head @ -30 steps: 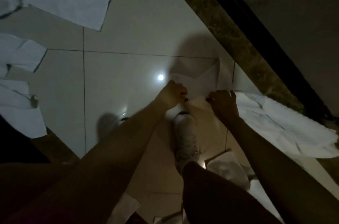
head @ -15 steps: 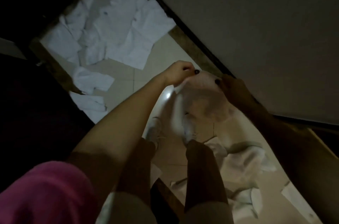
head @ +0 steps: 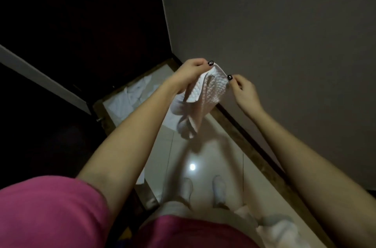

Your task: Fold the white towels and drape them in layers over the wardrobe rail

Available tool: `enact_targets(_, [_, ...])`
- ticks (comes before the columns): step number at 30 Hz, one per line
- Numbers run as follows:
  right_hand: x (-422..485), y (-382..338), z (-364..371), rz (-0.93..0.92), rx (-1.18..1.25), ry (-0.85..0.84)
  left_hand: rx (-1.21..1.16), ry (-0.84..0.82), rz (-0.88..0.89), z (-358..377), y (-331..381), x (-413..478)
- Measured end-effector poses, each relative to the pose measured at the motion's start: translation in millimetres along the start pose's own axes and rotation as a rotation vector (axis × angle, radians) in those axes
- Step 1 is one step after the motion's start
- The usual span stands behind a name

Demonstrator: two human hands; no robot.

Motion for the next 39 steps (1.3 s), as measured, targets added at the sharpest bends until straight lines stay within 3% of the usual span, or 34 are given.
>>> enact_targets(4, [8, -69, 3, -0.117, -0.007, 0.182, -0.172, 0.225, 0.079, -36, 32, -21])
enact_targets(12, [7, -184, 45, -0.382, 0.177, 0.011, -0.534, 0.481, 0.291, -94, 93, -61])
enact_targets(18, [28, -222, 52, -0.474, 0.286, 0.091, -0.705, 0.594, 0.371, -116, 104, -87])
enact_targets(22, [60, -246, 59, -0.563, 0.287, -0.099, -0.531, 0.714, 0.287, -129, 85, -116])
enact_targets(25, [74, -263, 78, -0.668, 0.157, -0.363, -0.296, 0.88, 0.317, -137, 78, -140])
enact_targets(29, [75, -260, 104, -0.732, 0.024, -0.674, -0.076, 0.843, 0.289, -135, 83, -160])
enact_targets(35, [61, -265, 125, -0.819, -0.012, -0.979, -0.171, 1.076, 0.267, -109, 54, -197])
enact_targets(39, [47, -271, 134, -0.789, 0.046, -1.231, -0.115, 1.368, 0.353, -91, 69, -233])
Point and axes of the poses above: each hand's wrist, its own x-axis towards the middle knuckle, its own z-axis out of the palm, y = z × x, the point moved 2 cm from there along x, towards the middle knuckle, and after that the axes turned 7 degrees about -y, right-handed, at the moved point
